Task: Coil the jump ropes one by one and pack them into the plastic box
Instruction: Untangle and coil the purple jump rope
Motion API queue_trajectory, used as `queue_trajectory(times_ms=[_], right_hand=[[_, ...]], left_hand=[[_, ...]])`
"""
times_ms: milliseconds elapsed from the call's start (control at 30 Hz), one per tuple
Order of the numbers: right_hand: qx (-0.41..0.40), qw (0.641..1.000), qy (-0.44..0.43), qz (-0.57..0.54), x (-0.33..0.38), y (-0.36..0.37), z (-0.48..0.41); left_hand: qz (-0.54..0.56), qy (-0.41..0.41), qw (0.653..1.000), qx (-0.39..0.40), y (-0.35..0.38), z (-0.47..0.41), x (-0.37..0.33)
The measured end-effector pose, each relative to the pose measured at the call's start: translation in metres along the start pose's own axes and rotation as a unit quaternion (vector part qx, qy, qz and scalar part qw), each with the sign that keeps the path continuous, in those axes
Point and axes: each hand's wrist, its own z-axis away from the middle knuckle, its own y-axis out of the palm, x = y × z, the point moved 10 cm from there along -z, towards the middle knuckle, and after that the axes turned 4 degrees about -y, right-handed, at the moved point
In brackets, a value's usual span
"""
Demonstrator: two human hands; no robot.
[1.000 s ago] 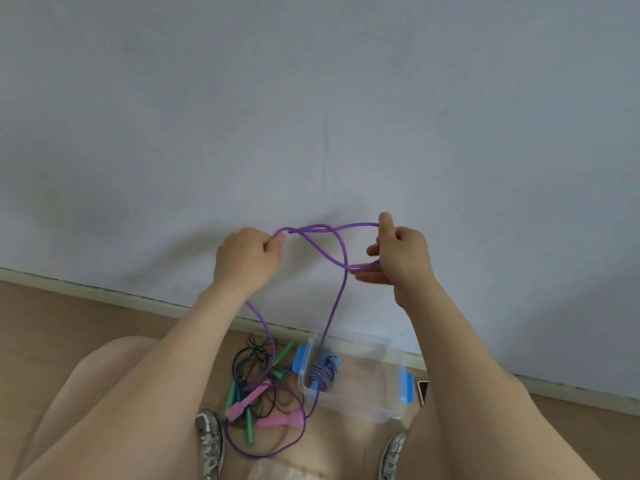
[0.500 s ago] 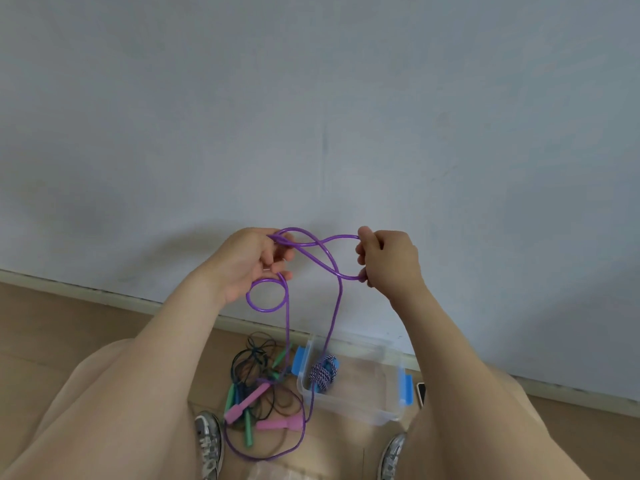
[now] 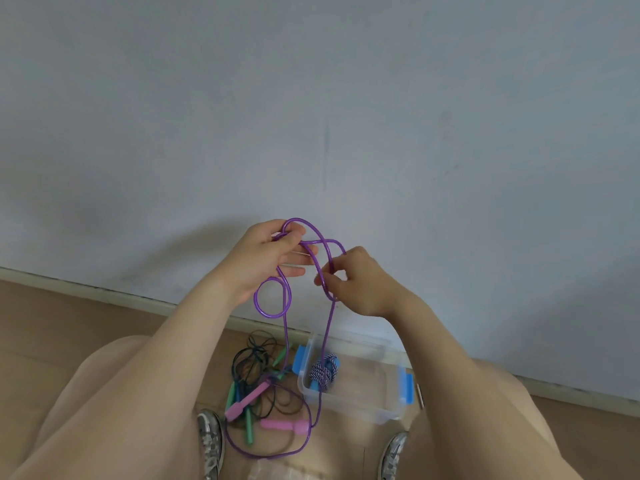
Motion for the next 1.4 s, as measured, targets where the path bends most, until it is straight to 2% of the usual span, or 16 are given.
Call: queue_trajectory(times_ms=[133, 233, 333, 433, 567, 700, 767, 833, 900, 933, 1033, 1133, 1200, 1267, 1333, 1400], right_hand=[[-0.064, 0.993, 0.003, 0.095, 0.000, -0.008, -0.003], [-0.202, 0.978, 0.011, -0.046, 0.009, -0.044, 0.008], [-0.274, 0.946, 0.062, -0.159, 0.001, -0.058, 0.020], [-0.281, 0.933, 0.099, -0.202, -0.006, -0.057, 0.027], [-0.225, 0.832, 0.146, -0.486, -0.011, -0.038, 0.027], [-0.200, 0.718, 0.200, -0.636, -0.020, -0.024, 0.031], [-0.200, 0.732, 0.209, -0.617, -0.025, -0.027, 0.032], [-0.242, 0.782, 0.201, -0.539, -0.029, -0.043, 0.034], [-0.327, 0.818, 0.154, -0.447, -0.026, -0.070, 0.041], [-0.361, 0.828, 0.118, -0.413, -0.020, -0.082, 0.043], [-0.417, 0.846, 0.042, -0.331, -0.010, -0.101, 0.051], [-0.437, 0.881, 0.013, -0.180, -0.006, -0.107, 0.052], [-0.396, 0.918, 0.017, 0.022, 0.000, -0.101, 0.042], [-0.294, 0.937, 0.066, 0.178, -0.008, -0.083, 0.029], [-0.181, 0.950, 0.123, 0.222, -0.022, -0.060, 0.023], [-0.138, 0.964, 0.103, 0.201, -0.015, -0.044, 0.020]], left_hand=[[0.008, 0.009, 1.000, -0.020, 0.000, 0.000, -0.001], [-0.123, 0.042, 0.990, -0.049, -0.009, -0.004, -0.002], [-0.350, 0.055, 0.930, -0.093, -0.022, -0.010, 0.007], [-0.456, 0.076, 0.877, -0.128, -0.028, -0.014, 0.012], [-0.510, 0.073, 0.844, -0.151, -0.036, -0.016, 0.014], [-0.538, 0.049, 0.827, -0.155, -0.040, -0.016, 0.018], [-0.516, 0.039, 0.840, -0.162, -0.041, -0.017, 0.018], [-0.440, -0.009, 0.887, -0.141, -0.040, -0.018, 0.022], [-0.322, -0.107, 0.940, -0.033, -0.021, -0.014, 0.037], [-0.268, -0.158, 0.949, 0.043, -0.005, -0.007, 0.043], [-0.158, -0.226, 0.928, 0.250, 0.038, 0.019, 0.052], [-0.142, -0.211, 0.898, 0.359, 0.054, 0.035, 0.051], [-0.171, -0.174, 0.902, 0.356, 0.053, 0.033, 0.047], [-0.171, -0.145, 0.932, 0.284, 0.041, 0.021, 0.041], [-0.162, -0.122, 0.957, 0.210, 0.028, 0.010, 0.036], [-0.161, -0.112, 0.967, 0.165, 0.020, 0.004, 0.035]])
